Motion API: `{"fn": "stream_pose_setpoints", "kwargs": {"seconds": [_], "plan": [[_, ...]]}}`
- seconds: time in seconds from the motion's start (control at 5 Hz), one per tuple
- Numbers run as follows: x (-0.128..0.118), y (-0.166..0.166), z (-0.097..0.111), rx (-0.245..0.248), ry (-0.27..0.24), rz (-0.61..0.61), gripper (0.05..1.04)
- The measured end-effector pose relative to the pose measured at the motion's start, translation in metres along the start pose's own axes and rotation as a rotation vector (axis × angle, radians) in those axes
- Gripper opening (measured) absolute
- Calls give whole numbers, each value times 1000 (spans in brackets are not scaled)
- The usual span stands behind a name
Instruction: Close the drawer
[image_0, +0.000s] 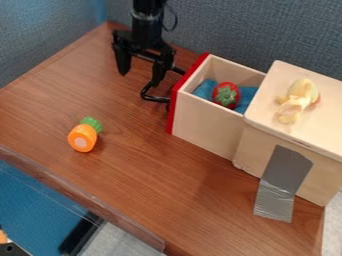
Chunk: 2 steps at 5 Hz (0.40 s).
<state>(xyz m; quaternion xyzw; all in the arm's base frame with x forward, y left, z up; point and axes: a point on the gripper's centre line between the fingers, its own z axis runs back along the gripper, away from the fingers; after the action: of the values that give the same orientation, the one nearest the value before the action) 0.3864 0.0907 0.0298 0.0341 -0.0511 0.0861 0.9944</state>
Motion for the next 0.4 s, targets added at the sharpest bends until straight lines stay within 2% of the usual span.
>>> {"fn": "stream_pose_setpoints", "kwargs": {"seconds": [0.2, 0.4], "plan": [[6, -9, -19, -2, 13, 19, 960], [14, -19, -23, -10, 9, 11, 680]]}}
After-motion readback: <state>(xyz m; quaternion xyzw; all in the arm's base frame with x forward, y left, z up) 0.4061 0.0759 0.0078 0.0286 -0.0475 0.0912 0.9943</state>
